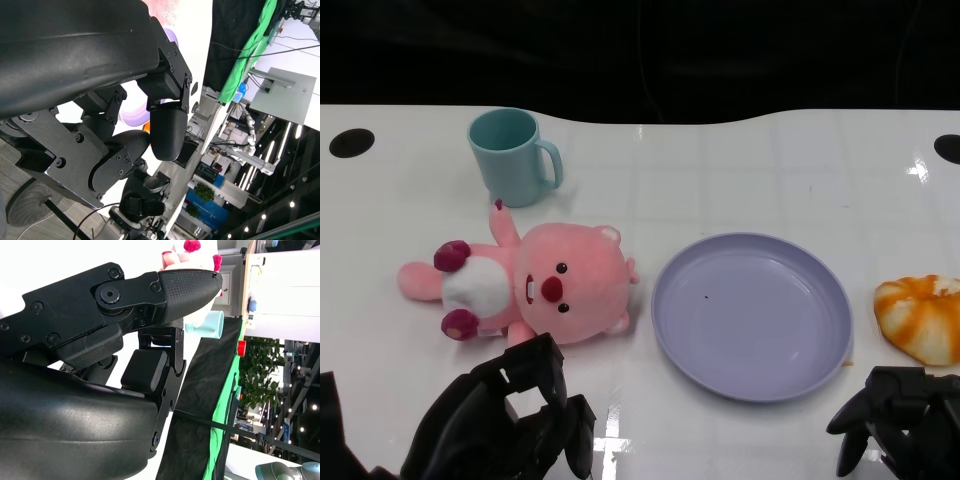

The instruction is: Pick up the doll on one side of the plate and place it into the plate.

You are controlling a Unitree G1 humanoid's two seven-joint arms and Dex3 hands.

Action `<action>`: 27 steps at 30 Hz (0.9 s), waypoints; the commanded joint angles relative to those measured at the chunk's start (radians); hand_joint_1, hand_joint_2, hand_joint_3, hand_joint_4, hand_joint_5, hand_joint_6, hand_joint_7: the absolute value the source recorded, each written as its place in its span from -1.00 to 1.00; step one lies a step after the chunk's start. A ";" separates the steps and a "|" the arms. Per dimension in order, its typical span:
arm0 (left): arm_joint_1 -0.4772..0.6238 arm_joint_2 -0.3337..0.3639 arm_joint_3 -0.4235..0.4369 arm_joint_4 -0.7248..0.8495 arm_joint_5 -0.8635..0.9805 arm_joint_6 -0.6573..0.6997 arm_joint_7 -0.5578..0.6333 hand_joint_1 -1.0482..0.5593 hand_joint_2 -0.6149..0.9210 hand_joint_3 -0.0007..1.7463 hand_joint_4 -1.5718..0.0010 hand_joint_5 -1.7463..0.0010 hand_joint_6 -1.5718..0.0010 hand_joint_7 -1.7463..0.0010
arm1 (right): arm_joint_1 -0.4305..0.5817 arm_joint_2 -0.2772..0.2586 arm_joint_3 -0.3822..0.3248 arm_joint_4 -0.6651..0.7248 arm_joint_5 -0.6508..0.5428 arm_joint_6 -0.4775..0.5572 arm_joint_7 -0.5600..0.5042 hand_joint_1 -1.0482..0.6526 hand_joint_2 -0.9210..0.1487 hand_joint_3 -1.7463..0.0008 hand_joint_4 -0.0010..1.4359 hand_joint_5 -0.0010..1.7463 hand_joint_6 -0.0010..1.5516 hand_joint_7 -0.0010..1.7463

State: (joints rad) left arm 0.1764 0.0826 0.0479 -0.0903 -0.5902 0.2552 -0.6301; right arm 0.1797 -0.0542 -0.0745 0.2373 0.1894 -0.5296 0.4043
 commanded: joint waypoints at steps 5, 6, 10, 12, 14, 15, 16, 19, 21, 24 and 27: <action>0.003 0.014 0.003 -0.003 0.005 0.000 -0.004 0.14 0.42 0.50 -0.08 -1.00 0.08 -0.87 | 0.001 -0.014 -0.005 -0.003 0.011 0.003 -0.002 -0.93 -1.00 0.68 0.57 0.44 0.48 -0.07; 0.003 0.015 0.003 -0.003 0.005 0.000 -0.005 0.14 0.42 0.50 -0.08 -1.00 0.08 -0.87 | 0.001 -0.015 -0.005 -0.003 0.011 0.003 -0.002 -0.93 -1.00 0.68 0.57 0.44 0.48 -0.07; 0.002 0.013 0.004 -0.002 0.001 0.003 -0.005 0.14 0.42 0.50 -0.07 -1.00 0.08 -0.88 | 0.002 -0.015 -0.005 -0.005 0.007 0.004 -0.006 -0.93 -1.00 0.68 0.58 0.44 0.49 -0.07; 0.002 0.014 0.005 0.000 0.002 0.002 -0.005 0.13 0.42 0.49 -0.07 -1.00 0.09 -0.87 | 0.001 -0.015 -0.005 -0.003 0.000 -0.001 -0.010 -0.93 -1.00 0.67 0.58 0.44 0.49 -0.07; 0.003 0.015 0.003 -0.002 0.009 -0.001 -0.002 0.14 0.42 0.49 -0.07 -1.00 0.09 -0.87 | 0.000 -0.015 -0.004 -0.001 -0.002 -0.002 -0.011 -0.94 -1.00 0.67 0.58 0.44 0.48 -0.07; 0.003 0.015 0.003 -0.001 0.008 -0.003 -0.004 0.14 0.43 0.49 -0.07 -1.00 0.09 -0.87 | -0.001 -0.015 -0.004 0.000 0.001 -0.002 -0.008 -0.94 -1.00 0.67 0.58 0.44 0.48 -0.07; 0.002 0.015 0.003 0.000 0.007 -0.004 -0.008 0.15 0.44 0.50 -0.06 -1.00 0.09 -0.87 | -0.002 -0.014 -0.004 0.002 0.005 -0.003 -0.005 -0.94 -1.00 0.67 0.58 0.44 0.48 -0.07; 0.002 0.014 0.004 0.002 0.006 -0.003 -0.007 0.15 0.44 0.49 -0.06 -1.00 0.09 -0.87 | -0.002 -0.015 -0.004 0.001 0.007 0.002 -0.005 -0.94 -1.00 0.67 0.57 0.44 0.48 -0.07; 0.002 0.013 0.003 0.000 0.009 -0.004 -0.004 0.15 0.44 0.49 -0.07 -1.00 0.09 -0.87 | 0.000 -0.015 -0.004 -0.002 0.008 0.006 -0.006 -0.94 -1.00 0.68 0.57 0.43 0.48 -0.07; 0.003 0.014 0.002 -0.001 0.009 -0.003 -0.004 0.16 0.45 0.50 -0.07 -1.00 0.09 -0.87 | 0.002 -0.015 -0.003 -0.006 0.011 0.011 -0.004 -0.94 -1.00 0.68 0.57 0.43 0.49 -0.07; 0.002 0.014 0.005 -0.003 0.001 0.006 -0.002 0.15 0.44 0.49 -0.06 -1.00 0.09 -0.87 | 0.002 -0.014 -0.003 -0.007 0.014 0.014 -0.002 -0.94 -1.00 0.69 0.57 0.43 0.48 -0.07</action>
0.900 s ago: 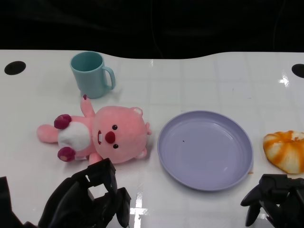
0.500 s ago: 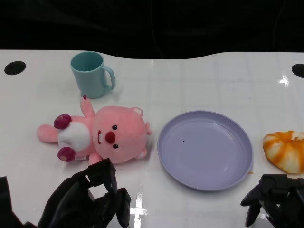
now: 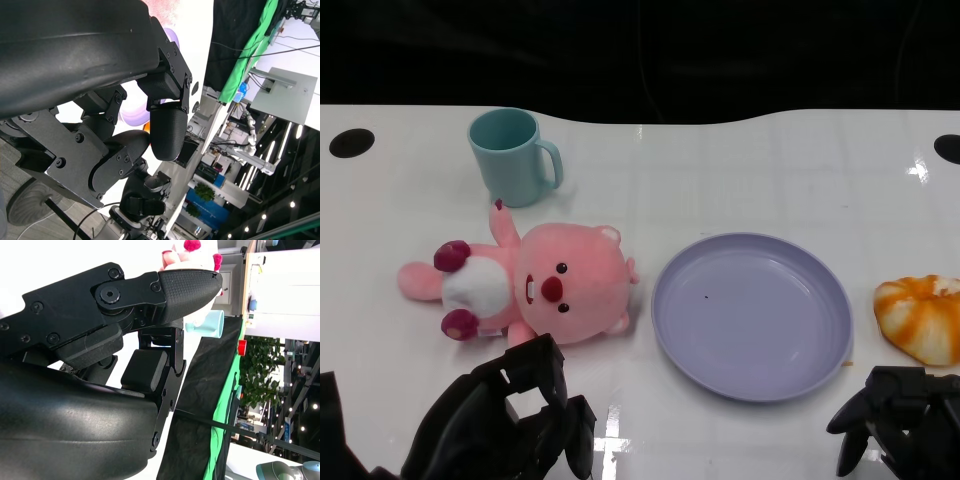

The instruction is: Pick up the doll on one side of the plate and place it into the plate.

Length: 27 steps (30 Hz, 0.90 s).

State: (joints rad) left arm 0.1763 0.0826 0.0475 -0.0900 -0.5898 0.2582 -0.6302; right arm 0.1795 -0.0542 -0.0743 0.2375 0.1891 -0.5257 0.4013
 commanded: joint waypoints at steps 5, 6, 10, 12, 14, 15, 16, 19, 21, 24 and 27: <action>-0.005 0.011 0.017 0.000 -0.016 0.022 0.001 0.12 0.41 0.48 -0.06 -1.00 0.08 -0.84 | -0.002 -0.015 -0.003 -0.003 0.003 0.006 -0.006 -0.95 -1.00 0.68 0.58 0.43 0.49 -0.07; -0.009 0.011 0.021 0.005 -0.023 0.027 -0.004 0.12 0.40 0.48 -0.04 -0.99 0.08 -0.82 | -0.004 -0.015 -0.003 0.000 0.000 0.000 -0.006 -0.94 -1.00 0.68 0.58 0.43 0.49 -0.07; -0.021 0.009 0.035 0.023 -0.045 0.036 -0.017 0.12 0.37 0.48 -0.02 -0.81 0.09 -0.66 | -0.011 -0.013 -0.004 0.014 0.009 -0.014 0.003 -0.93 -1.00 0.67 0.58 0.44 0.47 -0.07; -0.025 0.009 0.039 0.030 -0.057 0.035 -0.028 0.09 0.36 0.45 -0.01 -0.75 0.11 -0.60 | -0.011 -0.013 -0.004 0.016 0.011 -0.014 0.006 -0.93 -1.00 0.67 0.57 0.44 0.47 -0.07; -0.026 0.007 0.043 0.032 -0.068 0.031 -0.036 0.01 0.42 0.25 0.01 -0.69 0.12 -0.46 | -0.010 -0.012 -0.003 0.011 0.013 -0.009 0.008 -0.93 -1.00 0.67 0.57 0.43 0.47 -0.07; -0.026 0.004 0.045 0.033 -0.071 0.028 -0.041 -0.02 0.46 0.15 0.02 -0.66 0.12 -0.38 | -0.009 -0.012 -0.003 0.009 0.012 -0.008 0.007 -0.93 -1.00 0.67 0.57 0.43 0.47 -0.07; -0.027 0.002 0.047 0.035 -0.073 0.024 -0.045 -0.05 0.53 0.03 0.04 -0.63 0.11 -0.27 | -0.008 -0.011 -0.002 0.007 0.010 -0.008 0.005 -0.94 -1.00 0.68 0.57 0.43 0.48 -0.07; -0.025 -0.004 0.052 0.035 -0.069 0.003 -0.054 -0.08 0.70 -0.20 0.07 -0.52 0.08 0.01 | -0.007 -0.010 0.000 0.003 0.005 -0.009 0.002 -0.94 -1.00 0.67 0.57 0.43 0.48 -0.07; -0.023 -0.008 0.053 0.032 -0.059 -0.018 -0.055 -0.10 0.75 -0.28 0.09 -0.47 0.07 0.13 | -0.008 -0.010 0.000 0.005 0.011 -0.008 0.006 -0.94 -1.00 0.67 0.57 0.43 0.47 -0.07; -0.020 -0.014 0.055 0.007 -0.051 -0.038 -0.038 -0.16 0.87 -0.52 0.14 -0.38 0.05 0.34 | -0.013 -0.010 -0.001 0.015 0.014 -0.013 0.011 -0.94 -1.00 0.68 0.57 0.42 0.47 -0.07; -0.026 -0.017 0.060 -0.007 -0.050 -0.052 -0.034 -0.19 0.97 -0.72 0.18 -0.21 0.00 0.56 | -0.017 -0.009 -0.001 0.021 0.009 -0.016 0.009 -0.94 -1.00 0.68 0.57 0.42 0.47 -0.08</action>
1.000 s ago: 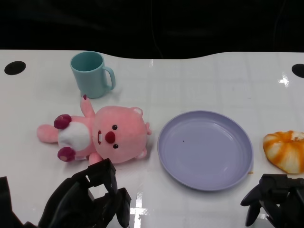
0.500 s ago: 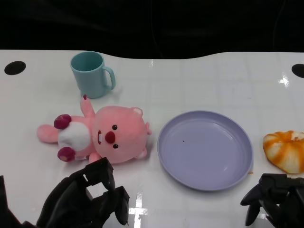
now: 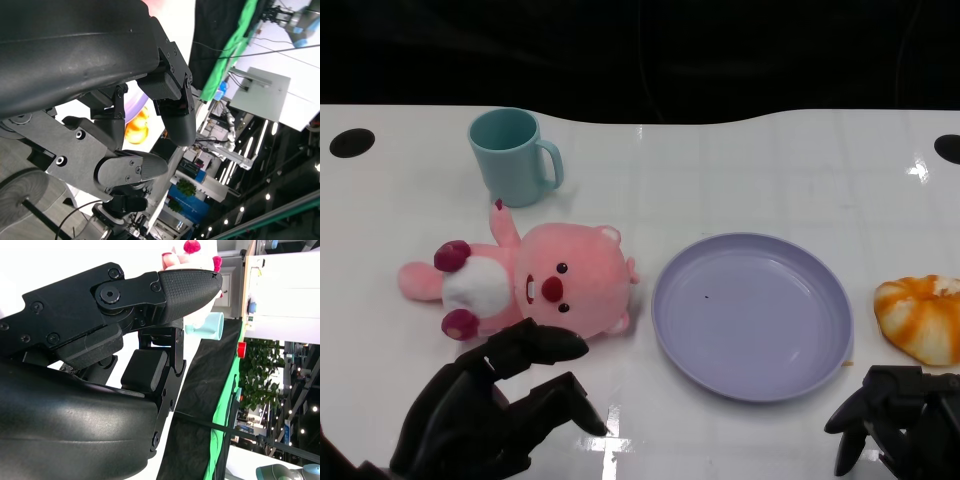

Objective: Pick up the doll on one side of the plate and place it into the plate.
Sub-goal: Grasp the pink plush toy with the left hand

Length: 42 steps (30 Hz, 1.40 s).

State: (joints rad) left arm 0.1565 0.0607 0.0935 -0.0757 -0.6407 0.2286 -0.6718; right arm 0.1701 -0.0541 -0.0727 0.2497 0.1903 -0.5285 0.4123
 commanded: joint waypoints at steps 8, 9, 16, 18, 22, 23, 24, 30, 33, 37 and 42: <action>-0.029 0.021 0.043 -0.063 -0.010 -0.040 0.003 -0.35 0.99 -0.95 0.32 0.11 0.07 0.90 | -0.017 -0.002 0.003 0.020 0.003 -0.023 -0.006 -0.95 -1.00 0.67 0.58 0.42 0.48 -0.08; -0.033 0.026 0.044 -0.068 0.007 -0.062 0.000 -0.37 0.99 -0.95 0.33 0.12 0.08 0.92 | -0.018 -0.001 0.004 0.022 0.005 -0.027 -0.004 -0.95 -1.00 0.67 0.58 0.42 0.48 -0.08; -0.080 0.066 0.037 -0.059 0.132 -0.224 0.002 -0.44 1.00 -0.90 0.59 0.20 0.31 1.00 | -0.016 -0.004 0.001 0.018 0.014 -0.025 -0.001 -0.94 -1.00 0.67 0.58 0.41 0.48 -0.08; -0.103 0.081 0.031 -0.042 0.222 -0.313 0.021 -0.48 1.00 -0.88 0.65 0.22 0.39 1.00 | -0.015 -0.005 0.000 0.019 0.018 -0.025 0.002 -0.94 -1.00 0.67 0.58 0.41 0.48 -0.08; -0.150 0.116 0.031 -0.018 0.351 -0.424 0.062 -0.50 1.00 -0.91 0.77 0.26 0.51 1.00 | -0.014 -0.007 -0.001 0.018 0.019 -0.026 0.005 -0.94 -1.00 0.67 0.58 0.41 0.48 -0.09; -0.159 0.125 0.030 -0.015 0.383 -0.446 0.077 -0.51 1.00 -0.92 0.79 0.27 0.52 1.00 | -0.014 -0.007 -0.001 0.018 0.017 -0.026 0.004 -0.94 -1.00 0.67 0.58 0.41 0.48 -0.09; -0.169 0.140 0.029 -0.017 0.424 -0.465 0.096 -0.53 1.00 -0.93 0.81 0.28 0.53 1.00 | -0.014 -0.007 -0.001 0.017 0.013 -0.026 0.000 -0.94 -1.00 0.67 0.58 0.41 0.48 -0.09; -0.201 0.209 0.015 -0.042 0.626 -0.506 0.202 -0.51 0.99 -0.97 0.92 0.32 0.57 1.00 | -0.014 -0.007 0.000 0.019 0.009 -0.024 -0.003 -0.95 -1.00 0.66 0.58 0.41 0.48 -0.08; -0.222 0.236 0.002 -0.028 0.730 -0.539 0.261 -0.50 1.00 -0.97 0.94 0.33 0.57 0.99 | -0.014 -0.006 0.000 0.018 0.009 -0.023 -0.004 -0.95 -1.00 0.66 0.58 0.42 0.48 -0.08; -0.260 0.297 -0.027 -0.015 0.899 -0.545 0.326 -0.51 1.00 -0.97 0.98 0.36 0.60 1.00 | -0.012 -0.008 -0.001 0.015 0.003 -0.022 -0.009 -0.95 -1.00 0.66 0.58 0.42 0.47 -0.08; -0.300 0.388 -0.083 -0.048 1.146 -0.487 0.365 -0.57 1.00 -0.93 1.00 0.52 0.70 1.00 | -0.012 -0.009 -0.001 0.016 0.004 -0.025 -0.007 -0.94 -1.00 0.66 0.57 0.43 0.46 -0.06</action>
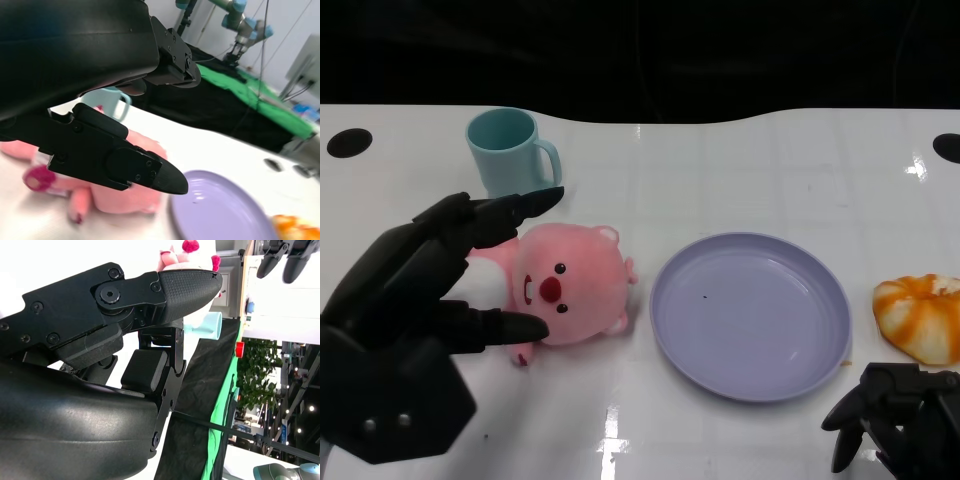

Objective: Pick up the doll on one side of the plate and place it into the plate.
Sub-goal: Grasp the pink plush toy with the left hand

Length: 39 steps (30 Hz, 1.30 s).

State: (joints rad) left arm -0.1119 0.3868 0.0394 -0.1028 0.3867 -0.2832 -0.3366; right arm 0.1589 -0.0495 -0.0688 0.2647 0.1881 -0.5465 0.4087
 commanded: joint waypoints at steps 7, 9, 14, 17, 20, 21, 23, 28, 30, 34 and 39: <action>-0.091 0.126 -0.140 -0.026 0.402 0.151 0.022 -0.62 0.99 -0.92 1.00 0.67 0.87 1.00 | 0.001 -0.009 -0.003 0.000 0.018 -0.001 0.003 -0.94 -1.00 0.68 0.57 0.42 0.47 -0.07; -0.117 0.133 -0.175 -0.004 0.460 0.188 0.009 -0.63 1.00 -0.94 1.00 0.70 0.89 1.00 | 0.003 -0.009 -0.003 -0.003 0.023 0.006 0.004 -0.94 -1.00 0.68 0.58 0.42 0.48 -0.07; -0.168 0.137 -0.244 0.046 0.545 0.247 0.006 -0.62 0.99 -0.97 1.00 0.74 0.89 0.99 | 0.001 -0.012 -0.003 -0.001 0.015 -0.001 0.001 -0.94 -1.00 0.68 0.58 0.41 0.48 -0.09; -0.201 0.134 -0.282 0.081 0.593 0.281 0.010 -0.64 0.99 -0.98 0.99 0.75 0.88 0.99 | 0.003 -0.012 -0.002 -0.007 0.016 0.007 0.000 -0.94 -1.00 0.67 0.58 0.41 0.48 -0.08; -0.238 0.127 -0.312 0.132 0.609 0.303 0.008 -0.64 0.99 -0.99 0.98 0.75 0.88 0.99 | 0.002 -0.010 -0.002 -0.005 0.016 0.004 0.001 -0.94 -1.00 0.67 0.57 0.41 0.48 -0.08; -0.249 0.127 -0.320 0.150 0.609 0.306 0.011 -0.64 0.99 -0.99 0.99 0.75 0.88 0.99 | 0.002 -0.010 -0.003 -0.003 0.014 0.001 0.000 -0.94 -1.00 0.67 0.58 0.41 0.48 -0.08; -0.275 0.121 -0.338 0.194 0.611 0.319 0.010 -0.65 1.00 -0.99 0.99 0.75 0.88 0.99 | 0.001 -0.010 -0.002 0.000 0.016 -0.003 0.003 -0.94 -1.00 0.67 0.57 0.41 0.48 -0.08; -0.346 0.096 -0.391 0.309 0.618 0.369 0.001 -0.66 1.00 -0.97 0.99 0.80 0.90 0.99 | 0.004 -0.009 -0.002 -0.007 0.023 0.005 0.006 -0.94 -1.00 0.69 0.58 0.41 0.49 -0.09; -0.374 0.085 -0.414 0.358 0.622 0.387 0.003 -0.67 1.00 -0.96 0.98 0.80 0.90 0.99 | 0.007 -0.009 -0.001 -0.010 0.018 0.005 0.001 -0.94 -1.00 0.68 0.58 0.40 0.49 -0.09; -0.430 0.058 -0.450 0.465 0.616 0.399 0.025 -0.69 1.00 -0.96 0.98 0.80 0.89 0.99 | 0.009 -0.010 0.001 -0.013 0.014 0.004 -0.002 -0.95 -1.00 0.67 0.59 0.41 0.50 -0.09; -0.492 0.024 -0.487 0.602 0.602 0.390 0.067 -0.69 1.00 -0.98 0.96 0.82 0.88 0.99 | 0.013 -0.011 0.003 -0.018 0.010 0.001 -0.005 -0.95 -1.00 0.67 0.59 0.41 0.50 -0.09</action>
State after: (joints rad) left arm -0.5676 0.4101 -0.4376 0.4605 0.9960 0.1063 -0.2931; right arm 0.1675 -0.0494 -0.0634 0.2593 0.1960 -0.5398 0.4095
